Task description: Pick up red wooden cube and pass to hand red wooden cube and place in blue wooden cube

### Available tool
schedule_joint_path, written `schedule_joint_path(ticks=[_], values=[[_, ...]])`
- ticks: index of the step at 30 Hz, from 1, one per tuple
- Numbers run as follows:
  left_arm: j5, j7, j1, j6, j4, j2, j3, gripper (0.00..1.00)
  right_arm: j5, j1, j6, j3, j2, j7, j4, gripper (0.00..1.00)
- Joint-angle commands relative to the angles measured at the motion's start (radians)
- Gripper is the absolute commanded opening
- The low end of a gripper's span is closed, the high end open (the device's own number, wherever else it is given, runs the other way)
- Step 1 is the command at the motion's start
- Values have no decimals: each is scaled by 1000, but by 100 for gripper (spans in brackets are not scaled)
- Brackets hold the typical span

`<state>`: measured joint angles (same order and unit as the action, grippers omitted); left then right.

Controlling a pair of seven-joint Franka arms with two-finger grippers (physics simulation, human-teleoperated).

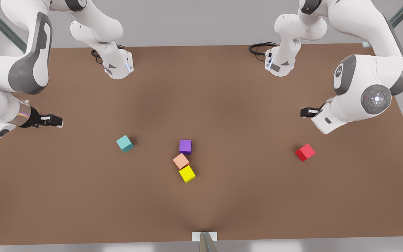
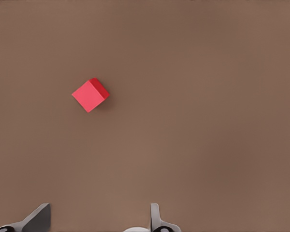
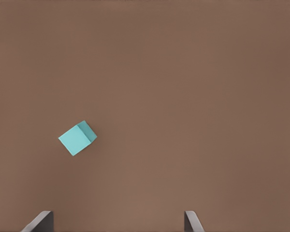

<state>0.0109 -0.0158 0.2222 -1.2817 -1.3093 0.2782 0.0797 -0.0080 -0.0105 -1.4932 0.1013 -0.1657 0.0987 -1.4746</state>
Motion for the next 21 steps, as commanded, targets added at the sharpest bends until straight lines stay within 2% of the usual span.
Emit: schedule_joint_path(ticks=[1,4,6,8,10,13,21], values=[[-2,-81,-4,-68,-2,-2,0,100,0,0,-45,0,2,42,0,100],[1,-79,-10,-79,1,36,3,100,2,-2,-45,0,0,42,0,100],[6,-81,-83,-174,36,183,11,100,2,-2,-45,0,-2,41,-1,100],[0,-84,-107,-238,157,355,54,100,2,-2,-45,0,-2,45,-6,100],[-17,-84,-153,-373,139,429,55,100,0,-2,-47,0,-2,47,-7,100],[-143,-87,-158,-599,-7,438,101,100,0,-2,-47,0,-2,47,-7,100],[-203,-225,-159,-703,-223,383,123,100,-3,-8,-48,0,-3,49,-7,100]])
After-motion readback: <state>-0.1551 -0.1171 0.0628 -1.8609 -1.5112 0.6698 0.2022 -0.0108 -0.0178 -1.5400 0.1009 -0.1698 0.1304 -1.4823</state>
